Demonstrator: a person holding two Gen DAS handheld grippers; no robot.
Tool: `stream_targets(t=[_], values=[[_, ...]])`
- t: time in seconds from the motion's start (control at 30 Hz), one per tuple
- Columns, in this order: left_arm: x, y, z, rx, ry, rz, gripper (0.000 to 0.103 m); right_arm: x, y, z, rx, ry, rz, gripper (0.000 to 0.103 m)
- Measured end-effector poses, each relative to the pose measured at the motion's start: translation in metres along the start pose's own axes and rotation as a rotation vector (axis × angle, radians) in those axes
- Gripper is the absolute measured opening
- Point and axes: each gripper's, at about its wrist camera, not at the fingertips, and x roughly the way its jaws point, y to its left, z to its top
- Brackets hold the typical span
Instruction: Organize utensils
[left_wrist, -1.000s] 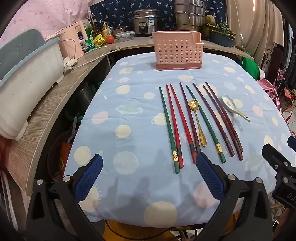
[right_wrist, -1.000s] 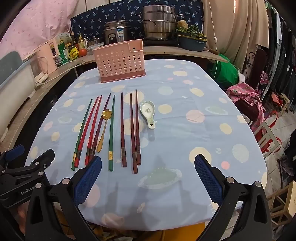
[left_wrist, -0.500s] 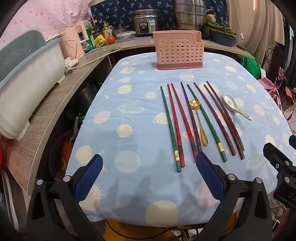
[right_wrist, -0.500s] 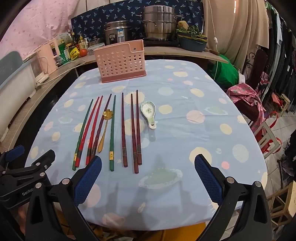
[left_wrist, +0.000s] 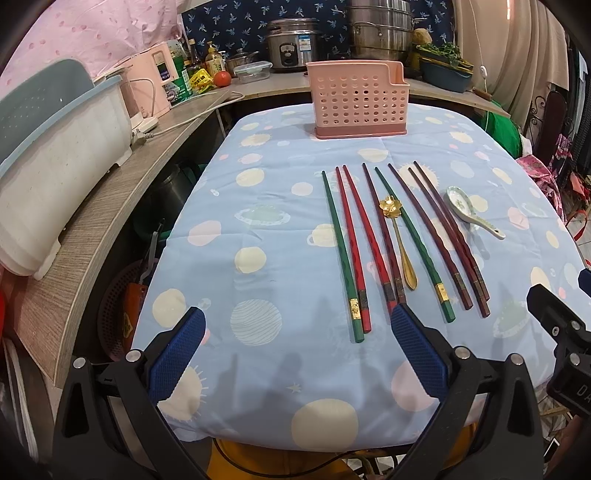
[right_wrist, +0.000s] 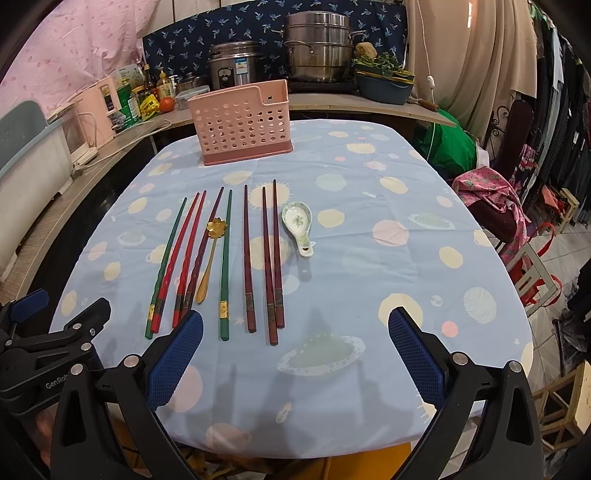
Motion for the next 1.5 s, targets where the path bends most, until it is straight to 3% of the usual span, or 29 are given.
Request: stream_targets(t=[1.5], values=[[0.0034,-0.0037,-0.0002,0.009,0.008,0.003,0.096,0.0047,0.0020,-0.0016,0.002,0.010,0.003,0.096]])
